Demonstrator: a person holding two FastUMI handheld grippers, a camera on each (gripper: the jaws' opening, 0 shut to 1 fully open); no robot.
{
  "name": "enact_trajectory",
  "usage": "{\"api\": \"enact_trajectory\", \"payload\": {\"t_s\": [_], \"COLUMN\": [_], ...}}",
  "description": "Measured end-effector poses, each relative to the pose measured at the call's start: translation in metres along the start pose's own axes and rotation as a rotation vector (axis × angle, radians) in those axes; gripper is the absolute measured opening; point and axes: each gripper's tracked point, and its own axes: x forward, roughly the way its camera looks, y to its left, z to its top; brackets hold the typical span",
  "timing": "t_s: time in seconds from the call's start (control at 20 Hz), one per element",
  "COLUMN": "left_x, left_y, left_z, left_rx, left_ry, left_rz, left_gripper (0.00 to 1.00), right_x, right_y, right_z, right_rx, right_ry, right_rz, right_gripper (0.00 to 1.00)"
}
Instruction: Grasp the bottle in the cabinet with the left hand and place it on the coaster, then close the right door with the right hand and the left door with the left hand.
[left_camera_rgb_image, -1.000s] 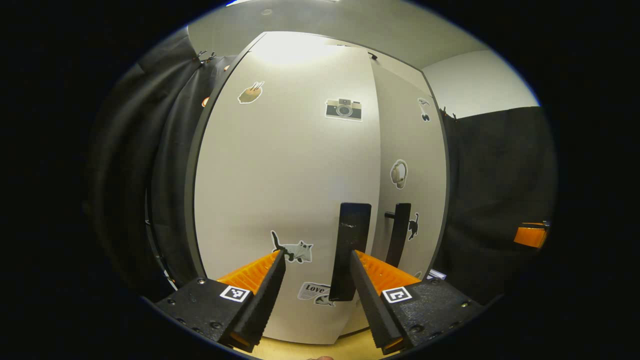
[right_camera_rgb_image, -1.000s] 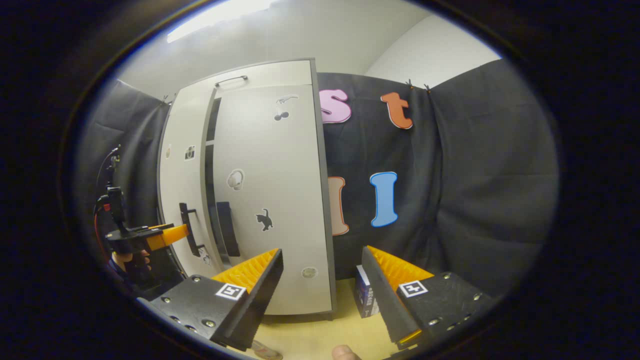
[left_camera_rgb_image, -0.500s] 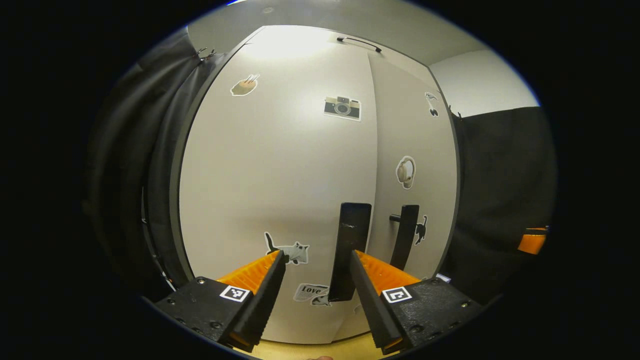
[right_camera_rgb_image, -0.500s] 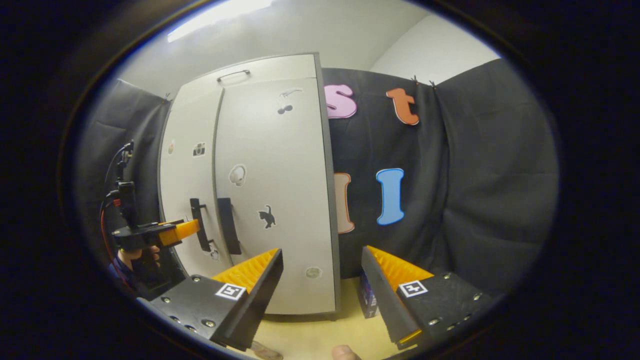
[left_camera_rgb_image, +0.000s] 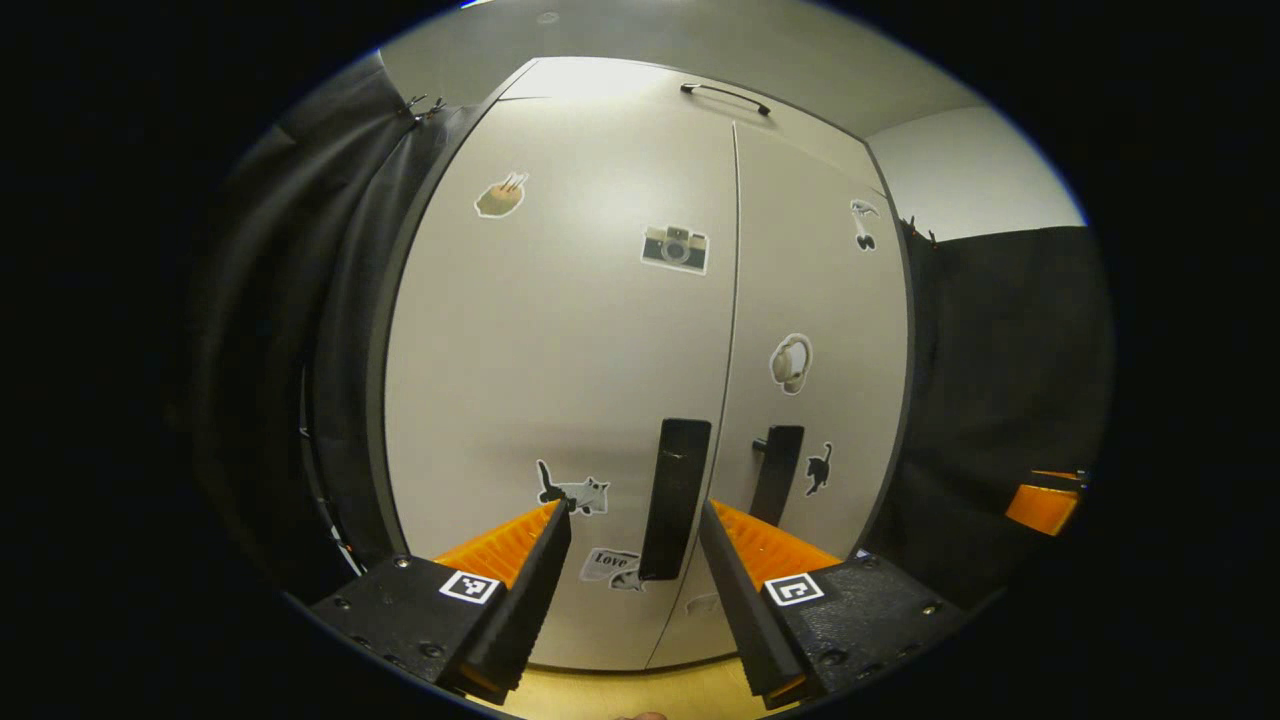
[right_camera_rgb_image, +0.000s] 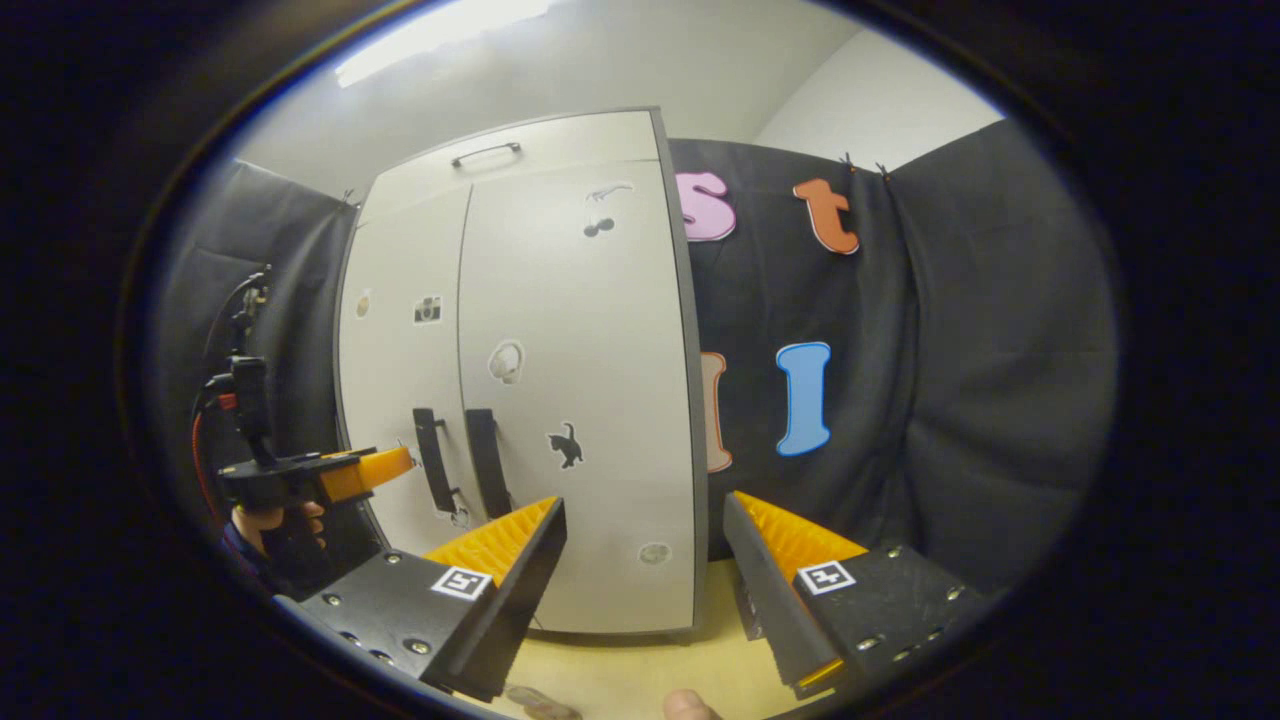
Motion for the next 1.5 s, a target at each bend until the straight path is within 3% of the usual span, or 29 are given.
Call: {"api": "enact_trajectory", "payload": {"t_s": [0.35, 0.6, 0.65, 0.85, 1.0, 1.5], "left_x": [-0.075, -0.110, -0.113, -0.118, -0.119, -0.115], "left_y": [-0.010, -0.022, -0.023, -0.021, -0.026, -0.024], "left_z": [0.055, 0.087, 0.091, 0.095, 0.091, 0.089], "left_rx": [-0.036, -0.028, -0.020, 0.057, 0.061, 0.063], "left_ry": [-0.039, -0.114, -0.126, -0.146, -0.139, -0.137], "left_rz": [0.001, 0.005, 0.010, 0.041, 0.032, 0.045], "left_gripper": [0.81, 0.81, 0.81, 0.81, 0.81, 0.81], "right_x": [-0.030, -0.046, -0.048, -0.050, -0.051, -0.045], "right_y": [0.017, 0.023, 0.022, 0.022, 0.021, 0.014], "right_z": [0.043, 0.049, 0.049, 0.051, 0.052, 0.054], "right_rx": [0.023, 0.027, 0.021, 0.016, 0.012, 0.000], "right_ry": [-0.052, -0.063, -0.067, -0.074, -0.078, -0.085], "right_rz": [0.004, 0.030, 0.030, 0.033, 0.033, 0.021], "right_gripper": [0.95, 0.92, 0.98, 0.92, 0.98, 0.95]}}
